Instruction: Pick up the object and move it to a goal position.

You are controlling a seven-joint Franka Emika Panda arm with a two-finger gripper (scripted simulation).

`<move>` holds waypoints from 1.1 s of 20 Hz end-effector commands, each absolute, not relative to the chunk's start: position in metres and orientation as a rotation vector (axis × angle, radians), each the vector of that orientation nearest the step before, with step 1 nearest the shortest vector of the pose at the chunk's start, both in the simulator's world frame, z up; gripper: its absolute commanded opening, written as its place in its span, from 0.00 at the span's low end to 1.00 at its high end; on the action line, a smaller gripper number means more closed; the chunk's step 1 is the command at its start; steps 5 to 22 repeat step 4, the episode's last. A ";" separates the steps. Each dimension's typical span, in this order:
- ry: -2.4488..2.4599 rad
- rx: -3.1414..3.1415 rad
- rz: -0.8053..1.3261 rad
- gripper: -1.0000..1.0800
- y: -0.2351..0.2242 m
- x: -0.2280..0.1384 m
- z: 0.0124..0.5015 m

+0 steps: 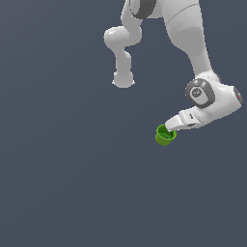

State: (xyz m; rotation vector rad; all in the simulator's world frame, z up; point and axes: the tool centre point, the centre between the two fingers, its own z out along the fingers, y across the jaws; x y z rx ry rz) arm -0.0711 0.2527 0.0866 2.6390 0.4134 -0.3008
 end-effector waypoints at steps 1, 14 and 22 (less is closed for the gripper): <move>0.409 2.640 -0.300 0.00 0.263 -0.073 0.088; 0.409 2.640 -0.300 0.00 0.266 -0.074 0.088; 0.409 2.640 -0.300 0.00 0.266 -0.074 0.088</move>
